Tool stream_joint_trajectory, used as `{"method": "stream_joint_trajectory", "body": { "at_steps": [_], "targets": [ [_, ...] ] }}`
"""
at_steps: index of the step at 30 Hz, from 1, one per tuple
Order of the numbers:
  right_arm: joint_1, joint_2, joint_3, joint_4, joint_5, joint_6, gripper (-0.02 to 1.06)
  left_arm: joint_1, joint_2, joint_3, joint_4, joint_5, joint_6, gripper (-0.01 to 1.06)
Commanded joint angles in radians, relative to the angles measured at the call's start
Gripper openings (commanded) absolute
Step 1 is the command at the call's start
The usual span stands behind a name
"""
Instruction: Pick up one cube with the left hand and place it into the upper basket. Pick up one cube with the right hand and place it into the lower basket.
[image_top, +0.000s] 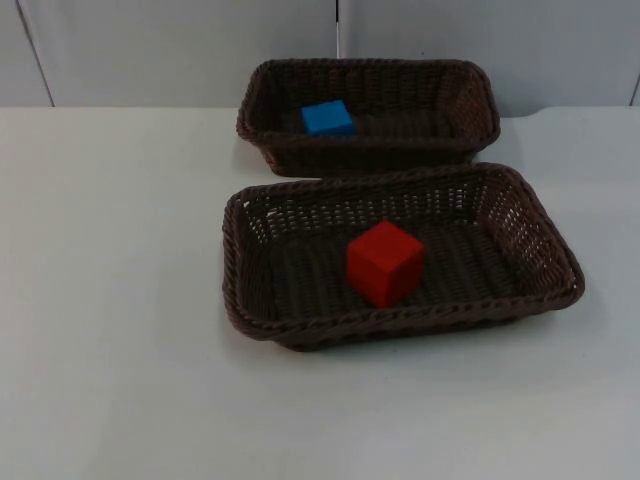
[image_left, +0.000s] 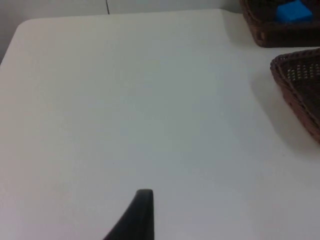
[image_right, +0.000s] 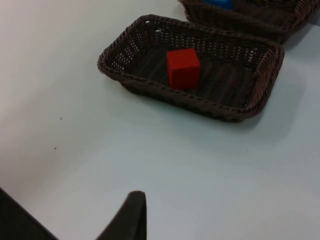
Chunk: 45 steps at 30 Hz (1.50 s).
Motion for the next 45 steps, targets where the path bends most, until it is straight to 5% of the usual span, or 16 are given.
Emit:
{"method": "stream_joint_trajectory", "body": {
  "at_steps": [1, 10, 30, 45],
  "targets": [
    [-0.001, -0.004, 0.002, 0.003, -0.012, 0.002, 1.05, 0.005, -0.004, 0.004, 0.008, 0.004, -0.003, 1.02],
    [-0.04, -0.004, 0.002, 0.002, -0.012, 0.002, 1.05, 0.005, -0.004, 0.004, 0.008, 0.004, -0.003, 1.02],
    [-0.452, -0.004, 0.002, 0.002, -0.012, 0.002, 1.05, 0.005, -0.004, 0.004, 0.008, 0.004, -0.003, 1.02],
    [-0.57, -0.004, 0.002, 0.005, -0.012, 0.002, 1.05, 0.005, -0.004, 0.004, 0.008, 0.004, -0.003, 1.02]
  ]
}}
